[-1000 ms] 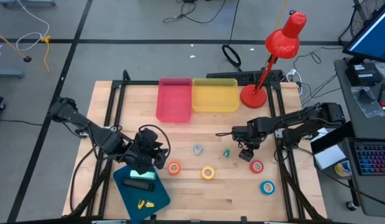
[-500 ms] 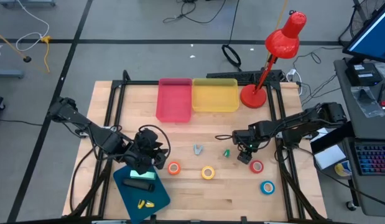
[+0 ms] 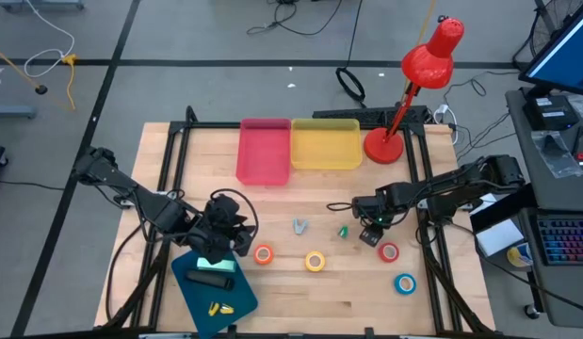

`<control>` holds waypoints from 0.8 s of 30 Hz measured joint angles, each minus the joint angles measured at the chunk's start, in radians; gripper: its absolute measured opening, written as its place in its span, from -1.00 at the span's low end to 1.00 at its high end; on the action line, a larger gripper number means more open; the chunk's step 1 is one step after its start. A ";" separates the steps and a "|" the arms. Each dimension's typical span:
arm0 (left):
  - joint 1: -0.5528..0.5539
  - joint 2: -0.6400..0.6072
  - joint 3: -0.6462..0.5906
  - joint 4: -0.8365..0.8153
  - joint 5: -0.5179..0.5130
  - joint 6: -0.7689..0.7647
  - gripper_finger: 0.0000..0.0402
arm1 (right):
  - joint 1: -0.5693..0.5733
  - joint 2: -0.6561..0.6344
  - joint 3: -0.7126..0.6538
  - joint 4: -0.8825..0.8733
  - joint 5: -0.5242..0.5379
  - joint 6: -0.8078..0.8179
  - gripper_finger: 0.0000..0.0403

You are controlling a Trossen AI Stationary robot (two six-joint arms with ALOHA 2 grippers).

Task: Pick and place Stapler, Stapler remover, tape
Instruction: Put the right green stapler into the blue bin

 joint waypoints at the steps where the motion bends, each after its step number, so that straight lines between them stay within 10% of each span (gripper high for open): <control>1: 0.000 0.000 0.000 0.008 -0.001 0.000 0.00 | 0.000 0.000 0.000 -0.001 0.000 0.000 -0.42; 13: 0.031 0.000 0.000 0.254 -0.008 0.257 0.00 | 0.000 -0.065 0.120 0.122 -0.103 -0.075 -0.75; 24: 0.091 0.000 0.000 0.440 0.044 0.535 0.00 | -0.007 -0.111 0.221 0.745 -0.104 -0.075 -0.73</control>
